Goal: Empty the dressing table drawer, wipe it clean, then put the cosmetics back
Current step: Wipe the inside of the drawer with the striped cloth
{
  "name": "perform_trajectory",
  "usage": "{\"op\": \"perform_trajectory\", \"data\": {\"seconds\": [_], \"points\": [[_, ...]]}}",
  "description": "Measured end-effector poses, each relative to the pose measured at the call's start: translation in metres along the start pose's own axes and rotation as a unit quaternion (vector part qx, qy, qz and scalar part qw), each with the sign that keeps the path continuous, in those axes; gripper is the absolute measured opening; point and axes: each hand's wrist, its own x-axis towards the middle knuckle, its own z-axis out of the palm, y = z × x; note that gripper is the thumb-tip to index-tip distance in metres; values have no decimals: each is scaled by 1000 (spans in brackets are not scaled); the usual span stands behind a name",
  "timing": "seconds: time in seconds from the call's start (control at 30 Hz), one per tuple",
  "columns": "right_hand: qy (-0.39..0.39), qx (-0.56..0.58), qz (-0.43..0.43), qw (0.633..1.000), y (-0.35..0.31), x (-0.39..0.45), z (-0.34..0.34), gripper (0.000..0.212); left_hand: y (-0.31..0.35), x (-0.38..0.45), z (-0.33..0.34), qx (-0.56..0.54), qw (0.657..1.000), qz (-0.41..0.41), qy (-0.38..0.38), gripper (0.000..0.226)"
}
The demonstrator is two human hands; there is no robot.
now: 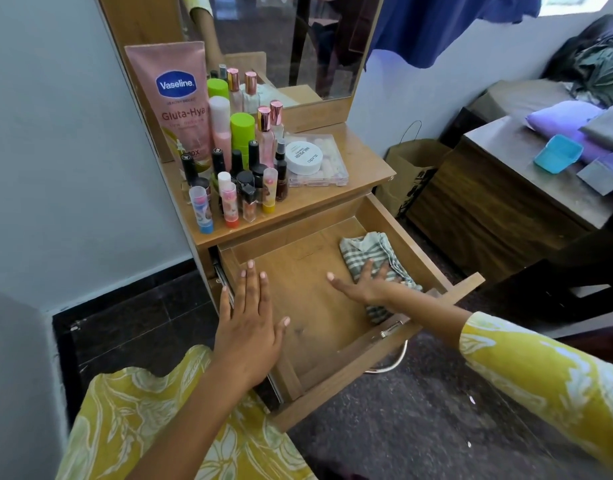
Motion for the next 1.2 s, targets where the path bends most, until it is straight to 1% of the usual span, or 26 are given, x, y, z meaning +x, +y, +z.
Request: {"op": "perform_trajectory", "data": {"seconds": [0.13,0.3,0.43,0.5,0.57,0.63,0.73,0.83,1.0,1.1,1.2], "points": [[25,-8,7,1000,-5,7,9,121,0,1,1,6,1000,0,7,72],[51,1,-54,997,-30,18,-6,111,1,0,0,2,1000,1,4,71],[84,0,-56,995,-48,24,-12,106,1,-1,0,-6,1000,5,4,71],[108,-29,-53,992,-47,23,-12,102,1,-2,-1,-10,1000,6,5,71],[126,-83,-54,987,-40,20,-14,95,1,-3,-3,-15,1000,4,4,72],[108,-124,-48,985,-28,16,-18,90,0,-3,-3,-19,1000,5,2,72],[33,-154,-30,987,-1,7,-19,90,0,-3,-3,-29,1000,8,2,72],[1,-155,-15,988,18,-3,-15,88,-1,-3,-2,-25,1000,8,4,72],[21,-113,-9,993,2,-5,-18,88,0,-2,1,-30,999,11,9,72],[31,-114,-5,993,-13,4,-19,88,-1,-3,2,-32,999,9,13,71],[51,-88,-6,995,-27,19,-22,88,-1,-3,2,-34,999,9,18,72]]}}
